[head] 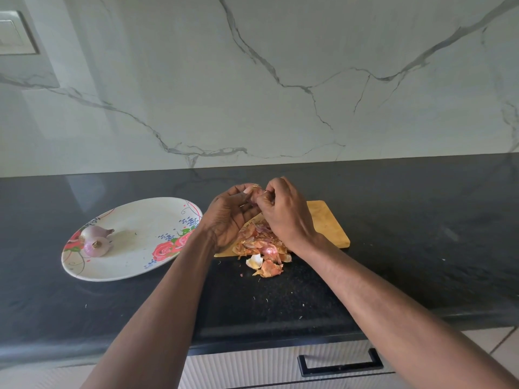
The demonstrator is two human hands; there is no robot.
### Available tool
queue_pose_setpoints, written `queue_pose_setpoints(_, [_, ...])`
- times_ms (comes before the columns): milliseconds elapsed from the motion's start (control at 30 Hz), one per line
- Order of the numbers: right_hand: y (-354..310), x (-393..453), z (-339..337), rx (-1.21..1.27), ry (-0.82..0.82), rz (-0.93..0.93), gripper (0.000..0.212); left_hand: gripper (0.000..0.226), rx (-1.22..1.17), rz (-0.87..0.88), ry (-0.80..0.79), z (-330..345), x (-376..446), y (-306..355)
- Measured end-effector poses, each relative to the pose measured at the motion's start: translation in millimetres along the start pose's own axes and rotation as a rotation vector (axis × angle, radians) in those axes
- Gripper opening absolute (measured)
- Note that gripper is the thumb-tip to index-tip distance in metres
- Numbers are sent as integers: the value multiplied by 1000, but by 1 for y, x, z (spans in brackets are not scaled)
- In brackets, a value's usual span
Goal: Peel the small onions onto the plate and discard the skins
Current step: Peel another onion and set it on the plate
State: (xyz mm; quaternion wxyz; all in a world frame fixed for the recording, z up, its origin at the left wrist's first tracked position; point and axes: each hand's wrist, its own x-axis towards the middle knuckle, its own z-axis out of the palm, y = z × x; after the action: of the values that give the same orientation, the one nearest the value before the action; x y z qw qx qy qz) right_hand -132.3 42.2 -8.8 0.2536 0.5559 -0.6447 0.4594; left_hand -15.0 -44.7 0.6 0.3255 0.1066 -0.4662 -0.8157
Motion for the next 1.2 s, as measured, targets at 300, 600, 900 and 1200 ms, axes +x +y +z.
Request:
queue_pose_setpoints(300, [7, 2, -2, 104, -50, 234, 18, 17, -120, -4, 115, -3, 1, 4])
queue_pose_setpoints(600, [-1, 2, -5, 260, -79, 246, 10, 17, -49, 24, 123, -3, 0, 6])
queue_pose_setpoints(900, [-5, 3, -9, 422, -45, 331, 15, 21, -66, 5, 117, 1, -1, 5])
queue_pose_setpoints(1200, [1, 2, -7, 415, -18, 351, 8, 22, -84, -28, 168, 3, -2, 4])
